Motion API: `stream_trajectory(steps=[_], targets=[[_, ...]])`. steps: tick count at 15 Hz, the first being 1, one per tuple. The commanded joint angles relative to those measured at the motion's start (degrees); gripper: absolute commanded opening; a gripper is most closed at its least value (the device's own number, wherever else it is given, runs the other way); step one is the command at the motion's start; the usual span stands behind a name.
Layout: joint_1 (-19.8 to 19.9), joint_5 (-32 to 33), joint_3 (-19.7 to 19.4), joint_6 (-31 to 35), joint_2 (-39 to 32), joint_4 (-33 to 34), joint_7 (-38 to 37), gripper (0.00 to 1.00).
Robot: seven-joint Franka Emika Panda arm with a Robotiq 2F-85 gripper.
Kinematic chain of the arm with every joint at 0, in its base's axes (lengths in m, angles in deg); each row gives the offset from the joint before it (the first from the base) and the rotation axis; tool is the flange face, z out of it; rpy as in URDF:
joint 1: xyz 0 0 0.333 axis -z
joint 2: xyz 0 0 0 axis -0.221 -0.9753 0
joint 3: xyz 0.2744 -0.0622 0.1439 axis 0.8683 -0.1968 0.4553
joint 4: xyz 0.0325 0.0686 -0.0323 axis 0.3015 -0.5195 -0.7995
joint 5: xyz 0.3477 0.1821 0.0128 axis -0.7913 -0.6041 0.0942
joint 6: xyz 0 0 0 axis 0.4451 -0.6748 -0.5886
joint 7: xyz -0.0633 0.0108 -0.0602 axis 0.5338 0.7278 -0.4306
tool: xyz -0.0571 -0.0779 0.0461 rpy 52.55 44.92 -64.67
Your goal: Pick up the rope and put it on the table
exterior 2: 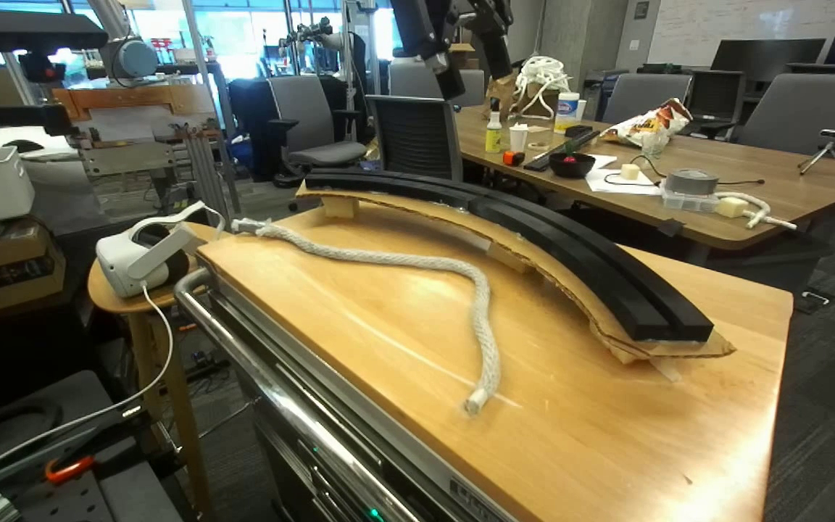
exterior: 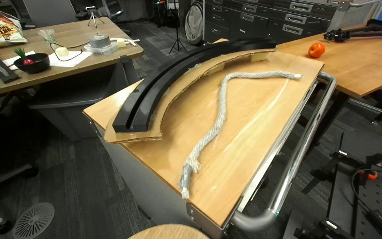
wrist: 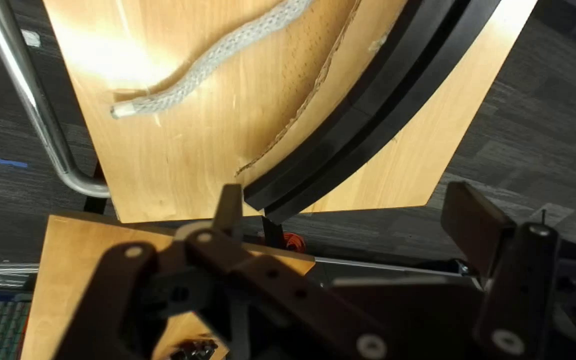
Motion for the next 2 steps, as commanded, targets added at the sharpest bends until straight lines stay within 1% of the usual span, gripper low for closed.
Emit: stream_trajectory(steps=[1,2], targets=[[-1.8,0.2,-1.3,-0.6,-0.4,0.5,-0.1,1.0],[-1.9,0.2,-1.3,-0.8,-0.7,0.8,-0.2,1.0]])
